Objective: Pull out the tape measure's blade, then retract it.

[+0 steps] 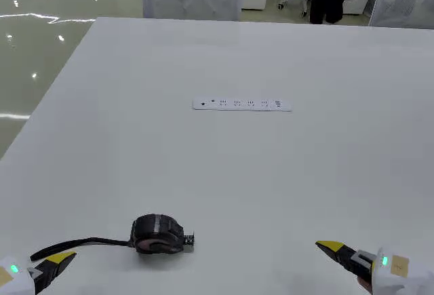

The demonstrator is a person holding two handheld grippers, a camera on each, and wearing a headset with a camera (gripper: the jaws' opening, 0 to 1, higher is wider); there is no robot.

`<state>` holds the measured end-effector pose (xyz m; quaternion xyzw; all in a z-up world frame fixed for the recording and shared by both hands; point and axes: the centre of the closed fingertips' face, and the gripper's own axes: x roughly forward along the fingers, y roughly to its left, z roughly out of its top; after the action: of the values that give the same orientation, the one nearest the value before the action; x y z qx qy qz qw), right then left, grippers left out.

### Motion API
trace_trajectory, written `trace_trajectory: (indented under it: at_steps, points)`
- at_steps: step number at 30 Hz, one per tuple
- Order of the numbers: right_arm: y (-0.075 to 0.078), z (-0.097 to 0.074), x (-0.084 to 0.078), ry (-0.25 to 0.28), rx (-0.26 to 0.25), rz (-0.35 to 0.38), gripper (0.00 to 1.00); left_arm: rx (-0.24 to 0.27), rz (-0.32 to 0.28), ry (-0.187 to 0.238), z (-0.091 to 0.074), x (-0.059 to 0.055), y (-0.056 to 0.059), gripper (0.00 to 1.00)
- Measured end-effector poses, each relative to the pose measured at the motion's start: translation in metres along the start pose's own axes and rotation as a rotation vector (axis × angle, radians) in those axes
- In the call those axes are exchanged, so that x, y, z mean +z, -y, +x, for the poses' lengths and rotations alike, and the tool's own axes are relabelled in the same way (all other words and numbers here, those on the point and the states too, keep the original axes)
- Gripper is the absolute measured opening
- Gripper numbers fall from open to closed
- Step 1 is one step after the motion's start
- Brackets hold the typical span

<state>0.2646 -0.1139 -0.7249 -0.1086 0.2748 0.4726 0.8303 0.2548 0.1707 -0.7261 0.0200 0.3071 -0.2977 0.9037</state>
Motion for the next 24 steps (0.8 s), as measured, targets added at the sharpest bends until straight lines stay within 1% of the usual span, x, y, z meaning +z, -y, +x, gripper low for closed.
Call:
trace_trajectory:
  at_steps: [3, 9, 16, 18, 24]
  points:
    - [-0.0001, -0.0025, -0.0021, 0.001, -0.002, 0.011, 0.90, 0.004, 0.007, 0.002, -0.0017, 0.0000, -0.0011, 0.91]
    - [-0.0015, -0.0056, -0.0059, -0.006, -0.004, 0.017, 0.93, 0.002, -0.001, 0.005, -0.0049, -0.0018, -0.0036, 0.93]
    - [-0.0031, -0.0075, -0.0092, -0.010, -0.006, 0.020, 0.94, -0.003, -0.011, 0.004, -0.0063, -0.0038, -0.0021, 0.95]
    - [-0.0037, -0.0080, -0.0094, -0.010, -0.007, 0.021, 0.95, -0.004, -0.006, 0.007, -0.0069, -0.0036, -0.0013, 0.95]
    - [-0.0021, -0.0100, -0.0079, 0.004, -0.018, 0.031, 0.95, -0.010, 0.001, 0.010, -0.0077, -0.0045, -0.0001, 0.96]
